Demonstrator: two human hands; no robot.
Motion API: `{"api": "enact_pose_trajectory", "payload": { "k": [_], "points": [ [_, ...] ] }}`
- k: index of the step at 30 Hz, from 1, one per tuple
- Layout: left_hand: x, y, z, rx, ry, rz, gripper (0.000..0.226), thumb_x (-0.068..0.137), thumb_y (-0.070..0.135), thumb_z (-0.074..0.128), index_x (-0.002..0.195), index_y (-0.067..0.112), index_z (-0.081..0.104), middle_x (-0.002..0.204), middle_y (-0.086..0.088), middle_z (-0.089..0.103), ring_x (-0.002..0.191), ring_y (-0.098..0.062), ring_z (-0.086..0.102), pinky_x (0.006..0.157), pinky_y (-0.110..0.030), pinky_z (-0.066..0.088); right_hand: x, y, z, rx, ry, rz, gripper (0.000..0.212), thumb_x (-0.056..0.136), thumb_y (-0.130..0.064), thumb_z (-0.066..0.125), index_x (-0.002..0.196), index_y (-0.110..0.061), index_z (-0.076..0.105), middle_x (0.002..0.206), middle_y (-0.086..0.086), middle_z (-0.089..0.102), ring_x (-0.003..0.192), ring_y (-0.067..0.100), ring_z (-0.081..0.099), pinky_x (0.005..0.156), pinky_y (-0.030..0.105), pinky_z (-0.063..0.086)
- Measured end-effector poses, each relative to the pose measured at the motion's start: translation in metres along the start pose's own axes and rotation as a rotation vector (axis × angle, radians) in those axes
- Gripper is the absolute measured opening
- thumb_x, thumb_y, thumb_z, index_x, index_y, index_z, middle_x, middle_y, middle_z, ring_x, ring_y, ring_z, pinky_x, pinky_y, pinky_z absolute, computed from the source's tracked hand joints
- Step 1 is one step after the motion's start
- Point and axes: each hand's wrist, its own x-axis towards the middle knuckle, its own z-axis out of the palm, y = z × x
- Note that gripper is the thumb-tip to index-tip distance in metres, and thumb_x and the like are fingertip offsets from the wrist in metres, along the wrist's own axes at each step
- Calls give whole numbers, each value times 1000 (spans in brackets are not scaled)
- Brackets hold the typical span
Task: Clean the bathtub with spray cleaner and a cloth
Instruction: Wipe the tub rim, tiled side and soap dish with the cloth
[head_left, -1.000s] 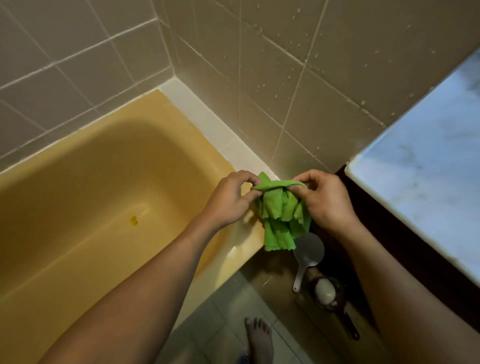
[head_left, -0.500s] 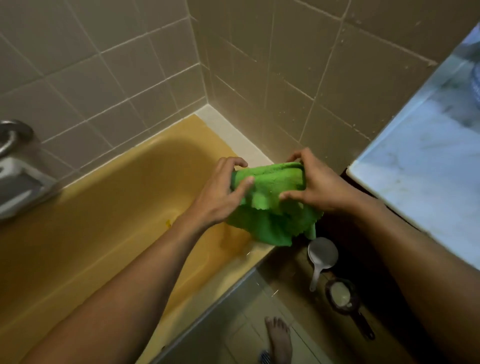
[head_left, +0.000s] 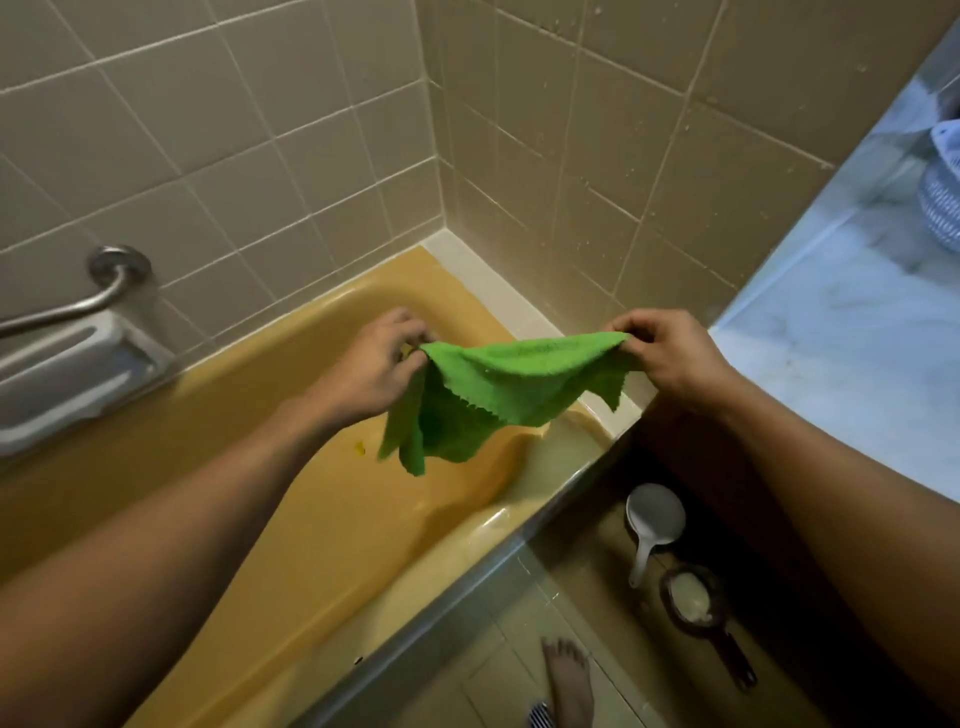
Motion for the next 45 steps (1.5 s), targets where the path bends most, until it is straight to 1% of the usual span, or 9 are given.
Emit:
{"api": "enact_pose_trajectory", "payload": {
  "k": [7, 14, 19, 25, 28, 31, 35, 41, 45],
  "points": [
    [-8, -5, 1, -401, 119, -274, 29, 104, 6, 53, 109, 28, 72, 110, -3, 71, 108, -27, 66, 94, -45, 57, 2, -4, -5, -141, 17, -13, 19, 102, -21, 58, 88, -21, 70, 79, 1, 67, 78, 22, 61, 71, 35, 46],
    [3, 64, 50, -380, -50, -157, 43, 81, 16, 86, 117, 27, 64, 112, 2, 67, 105, -5, 62, 84, -4, 45, 9, -52, 3, -248, -211, -197, 11, 97, -19, 68, 101, -18, 79, 85, -6, 72, 78, 8, 64, 68, 16, 46],
    [31, 87, 84, -410, 78, -196, 19, 79, 25, 82, 94, 26, 70, 86, 5, 71, 83, -16, 67, 81, -44, 59, 13, -75, 1, -339, -210, -212, 10, 93, -22, 72, 97, -20, 81, 75, -10, 67, 76, 10, 61, 63, 22, 42],
    [46, 95, 72, -356, 159, -250, 23, 98, 4, 59, 101, 17, 78, 96, 4, 76, 93, -12, 70, 89, -35, 59, 12, -58, -16, -442, -300, -81, 27, 81, -29, 86, 105, -22, 73, 90, -6, 68, 88, 17, 64, 78, 30, 52],
    [46, 99, 50, -289, 112, -179, 24, 105, 9, 50, 105, 17, 73, 101, -1, 73, 99, -19, 67, 89, -38, 56, 8, -35, -15, -666, -397, -2, 23, 84, -33, 83, 86, -17, 67, 74, -4, 59, 76, 20, 58, 67, 29, 44],
    [38, 104, 29, -143, -24, -73, 18, 108, 20, 46, 117, 16, 61, 113, -3, 63, 103, -20, 58, 83, -36, 46, 6, -13, -11, -607, -387, 47, 37, 88, -40, 78, 69, -20, 53, 66, -7, 51, 62, 11, 50, 57, 29, 34],
    [29, 82, -4, 109, -87, 0, 28, 97, 11, 60, 120, 19, 48, 118, 0, 46, 106, -16, 48, 93, -34, 42, -1, 7, -24, -543, -317, 55, 22, 91, -39, 74, 81, -20, 70, 67, -5, 57, 69, 19, 56, 61, 31, 38],
    [9, 36, -20, 327, -136, -157, 19, 93, 4, 55, 104, 20, 55, 109, -1, 44, 100, -22, 50, 88, -37, 45, -5, 11, -31, -299, -137, 11, 29, 95, -37, 68, 83, -11, 71, 73, 5, 64, 69, 22, 59, 62, 33, 43],
    [-4, 13, -5, 189, 35, -341, 21, 99, 5, 53, 107, 14, 71, 109, -6, 64, 103, -26, 59, 89, -38, 48, -2, 4, -22, -136, -41, 50, 15, 98, -30, 67, 94, -19, 76, 82, -1, 71, 74, 15, 65, 63, 29, 50]
  ]
}}
